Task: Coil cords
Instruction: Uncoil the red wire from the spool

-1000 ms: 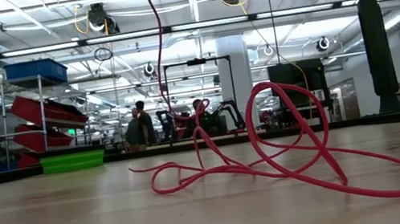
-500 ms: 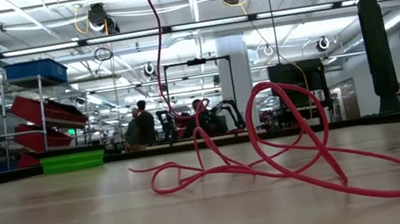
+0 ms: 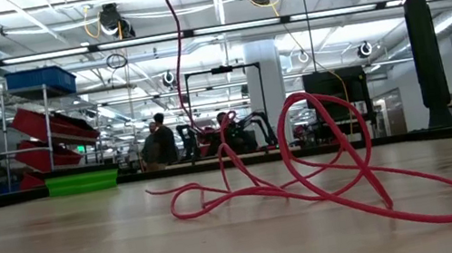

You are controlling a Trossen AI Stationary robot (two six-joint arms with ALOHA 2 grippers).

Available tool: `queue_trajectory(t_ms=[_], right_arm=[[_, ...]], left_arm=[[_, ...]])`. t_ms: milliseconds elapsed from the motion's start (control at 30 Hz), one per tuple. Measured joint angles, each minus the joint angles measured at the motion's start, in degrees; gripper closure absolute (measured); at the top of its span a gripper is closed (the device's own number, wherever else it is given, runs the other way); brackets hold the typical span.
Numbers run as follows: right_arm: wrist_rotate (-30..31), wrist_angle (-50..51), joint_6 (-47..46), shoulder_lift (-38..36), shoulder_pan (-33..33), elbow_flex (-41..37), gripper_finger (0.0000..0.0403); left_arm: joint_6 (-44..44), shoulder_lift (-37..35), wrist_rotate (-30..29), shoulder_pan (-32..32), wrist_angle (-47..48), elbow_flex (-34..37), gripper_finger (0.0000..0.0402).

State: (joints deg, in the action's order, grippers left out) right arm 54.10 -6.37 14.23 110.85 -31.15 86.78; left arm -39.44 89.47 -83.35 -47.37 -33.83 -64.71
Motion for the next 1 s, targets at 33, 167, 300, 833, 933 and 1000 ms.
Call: queue_trajectory(t_ms=[33,167,300,833,933,1000], right_arm=[[0.0,0.1,0.1,0.0,-0.1,0.0,0.0354],[0.0,0.3,0.4,0.0,-0.6,0.0,0.0392],[-0.1,0.5,0.4,0.0,-1.0,0.0,0.0399],[-0.2,-6.7,7.6,-1.8,-5.5,0.0,0.0403],[0.0,-6.7,7.7,-3.5,-6.9,0.0,0.0403],[0.0,-6.8,7.7,-4.4,-8.0,0.0,0.0403]], left_arm=[[0.0,0.0,0.0,0.0,0.0,0.0,0.0398],[0.0,0.0,0.0,0.0,0.0,0.0,0.0398],[0.0,0.0,0.0,0.0,0.0,0.0,0.0398],[-0.2,0.0,0.3,-0.1,3.4,0.0,0.0398],[-0.2,0.0,0.3,-0.4,5.2,0.0,0.0398],[-0.2,0.0,0.4,-0.4,6.1,0.0,0.0398]])
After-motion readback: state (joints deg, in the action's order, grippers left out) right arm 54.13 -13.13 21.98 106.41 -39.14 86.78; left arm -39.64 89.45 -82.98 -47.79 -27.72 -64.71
